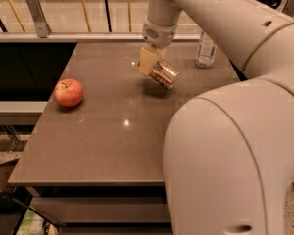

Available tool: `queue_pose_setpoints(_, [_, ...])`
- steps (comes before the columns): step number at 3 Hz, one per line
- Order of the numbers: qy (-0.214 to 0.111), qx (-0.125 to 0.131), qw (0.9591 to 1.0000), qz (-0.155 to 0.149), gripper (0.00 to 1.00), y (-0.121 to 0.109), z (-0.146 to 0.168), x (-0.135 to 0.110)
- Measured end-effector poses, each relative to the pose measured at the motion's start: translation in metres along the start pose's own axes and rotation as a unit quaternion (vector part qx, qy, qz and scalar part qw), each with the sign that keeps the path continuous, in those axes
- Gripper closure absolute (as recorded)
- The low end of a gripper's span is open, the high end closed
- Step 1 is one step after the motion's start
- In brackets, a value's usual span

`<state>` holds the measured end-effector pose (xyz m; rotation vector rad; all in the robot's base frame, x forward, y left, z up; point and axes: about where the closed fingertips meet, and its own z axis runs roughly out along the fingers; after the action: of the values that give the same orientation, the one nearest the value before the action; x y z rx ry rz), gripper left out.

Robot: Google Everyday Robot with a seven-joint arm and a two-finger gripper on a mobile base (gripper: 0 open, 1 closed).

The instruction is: Knock orange can over

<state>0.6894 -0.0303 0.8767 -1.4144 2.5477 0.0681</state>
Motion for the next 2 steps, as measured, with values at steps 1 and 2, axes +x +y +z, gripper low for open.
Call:
queue_pose_setpoints(1, [0.04, 0.0, 0.9991, -0.017, 1.0, 0.0005, 0.0093, -0.0026])
queue_pose_setpoints(2, [0.021, -0.007, 0.9996, -0.017, 1.0, 0.0018, 0.0151, -0.0063])
